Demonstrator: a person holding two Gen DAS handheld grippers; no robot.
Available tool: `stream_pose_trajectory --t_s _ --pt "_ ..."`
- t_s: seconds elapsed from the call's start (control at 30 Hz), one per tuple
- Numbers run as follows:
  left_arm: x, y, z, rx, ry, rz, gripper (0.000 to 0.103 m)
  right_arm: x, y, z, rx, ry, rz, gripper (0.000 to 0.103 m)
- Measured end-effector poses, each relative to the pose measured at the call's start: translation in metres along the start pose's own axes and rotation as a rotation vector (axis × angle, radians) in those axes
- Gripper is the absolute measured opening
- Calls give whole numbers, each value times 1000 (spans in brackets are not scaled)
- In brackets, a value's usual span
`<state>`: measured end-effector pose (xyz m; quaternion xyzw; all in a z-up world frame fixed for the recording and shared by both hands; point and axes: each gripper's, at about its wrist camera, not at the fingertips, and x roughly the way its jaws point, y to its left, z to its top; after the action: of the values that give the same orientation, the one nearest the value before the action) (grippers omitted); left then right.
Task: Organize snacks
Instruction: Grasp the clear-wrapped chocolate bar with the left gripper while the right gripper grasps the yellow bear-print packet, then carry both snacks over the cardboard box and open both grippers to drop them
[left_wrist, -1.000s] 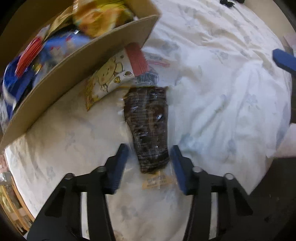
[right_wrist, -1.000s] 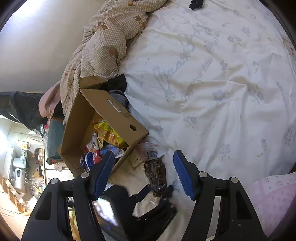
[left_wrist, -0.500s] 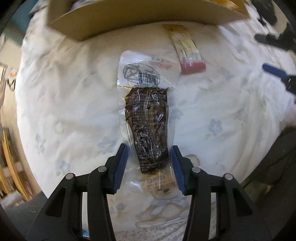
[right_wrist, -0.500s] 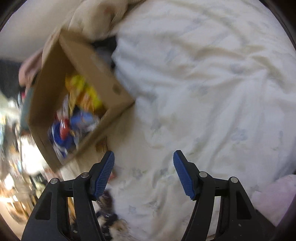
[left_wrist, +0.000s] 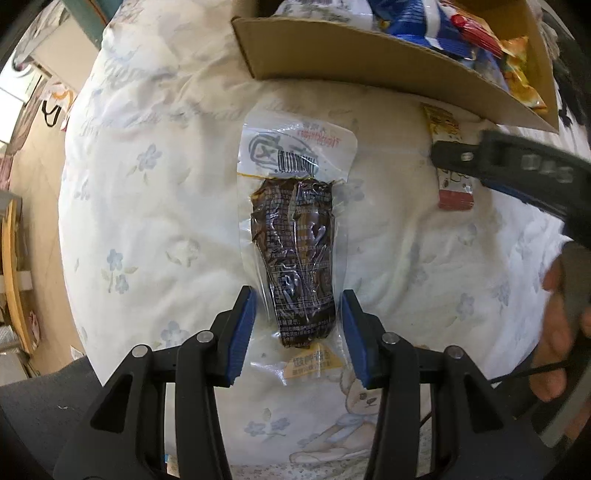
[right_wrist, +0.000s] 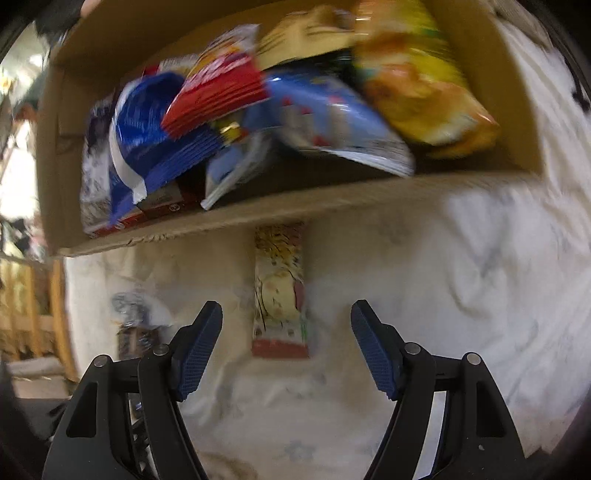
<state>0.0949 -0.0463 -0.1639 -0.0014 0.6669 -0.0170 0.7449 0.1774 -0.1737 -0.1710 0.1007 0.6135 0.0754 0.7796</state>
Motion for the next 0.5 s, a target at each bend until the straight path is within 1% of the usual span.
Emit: stream_pose_trajectory --t_s 0.07,0.1,0.13,0.2,0.23,0.27,0.4,0.5 --pt "-2 3 0 0 -2 -2 42 10 10 1 -54 -12 -92 71" --pt "1 13 2 1 -5 -4 42 13 14 0 -75 -15 -119 69" --pt "2 15 2 1 -8 -8 42 15 16 -1 -88 -18 -134 68" --pt "1 18 5 1 -17 -7 41 13 18 -2 -100 -29 -145 58" --pt "0 8 5 0 -23 -6 40 12 18 -2 -102 -30 -137 44" --pt "1 4 7 -1 -29 -4 40 9 17 -4 -102 -27 -122 27" --pt "-8 0 2 1 -49 -19 37 -2 11 -10 -80 -9 -31 27" --pt "-20 -2 1 16 -84 -27 36 -14 6 -21 -50 -14 8 27"
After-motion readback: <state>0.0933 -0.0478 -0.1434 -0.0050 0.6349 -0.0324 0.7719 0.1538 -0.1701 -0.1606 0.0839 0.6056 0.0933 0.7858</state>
